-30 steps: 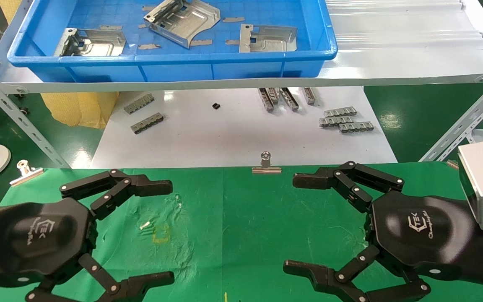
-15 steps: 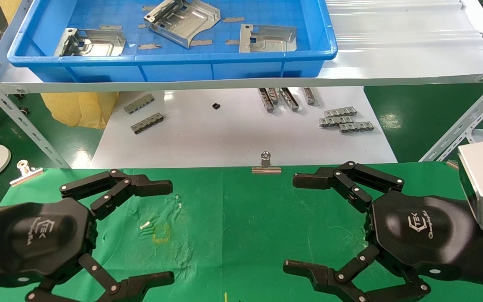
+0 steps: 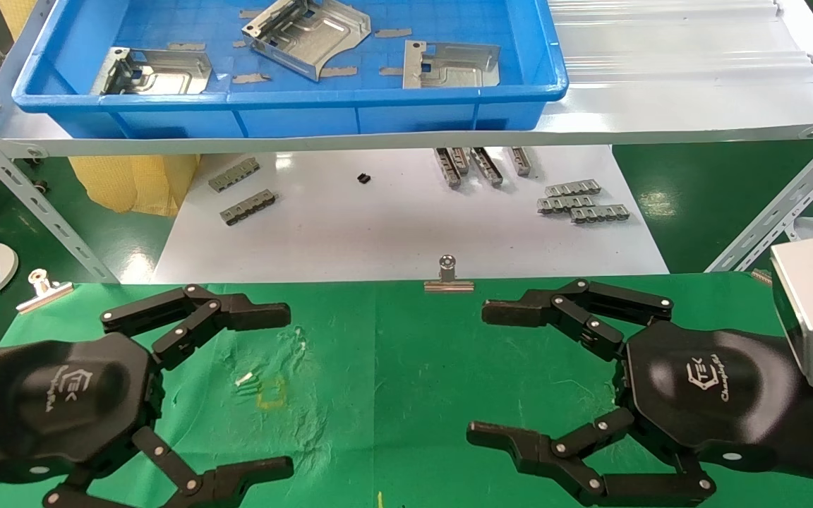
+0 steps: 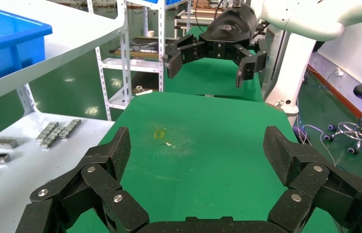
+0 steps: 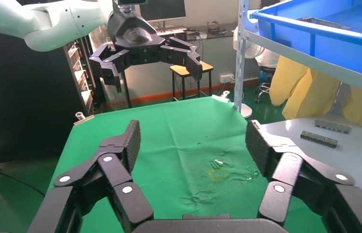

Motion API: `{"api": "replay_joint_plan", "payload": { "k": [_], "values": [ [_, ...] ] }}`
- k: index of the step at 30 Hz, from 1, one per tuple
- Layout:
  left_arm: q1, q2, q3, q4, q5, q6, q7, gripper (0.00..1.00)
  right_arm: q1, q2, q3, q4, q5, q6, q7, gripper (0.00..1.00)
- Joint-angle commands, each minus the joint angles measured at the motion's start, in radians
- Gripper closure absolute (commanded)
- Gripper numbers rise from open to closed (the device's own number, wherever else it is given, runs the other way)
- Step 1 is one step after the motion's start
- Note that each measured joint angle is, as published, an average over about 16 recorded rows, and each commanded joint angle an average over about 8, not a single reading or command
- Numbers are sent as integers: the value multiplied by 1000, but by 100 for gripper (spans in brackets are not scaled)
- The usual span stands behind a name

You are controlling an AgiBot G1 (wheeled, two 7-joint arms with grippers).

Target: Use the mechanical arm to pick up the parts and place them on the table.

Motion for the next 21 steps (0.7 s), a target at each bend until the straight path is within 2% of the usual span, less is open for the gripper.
{"api": "replay_joint_plan", "payload": {
  "k": [1, 21],
  "values": [
    [0, 0, 0, 0, 0, 0, 0, 0, 0, 0, 0, 0, 0, 0, 0, 100],
    [0, 0, 0, 0, 0, 0, 0, 0, 0, 0, 0, 0, 0, 0, 0, 100]
  ]
}}
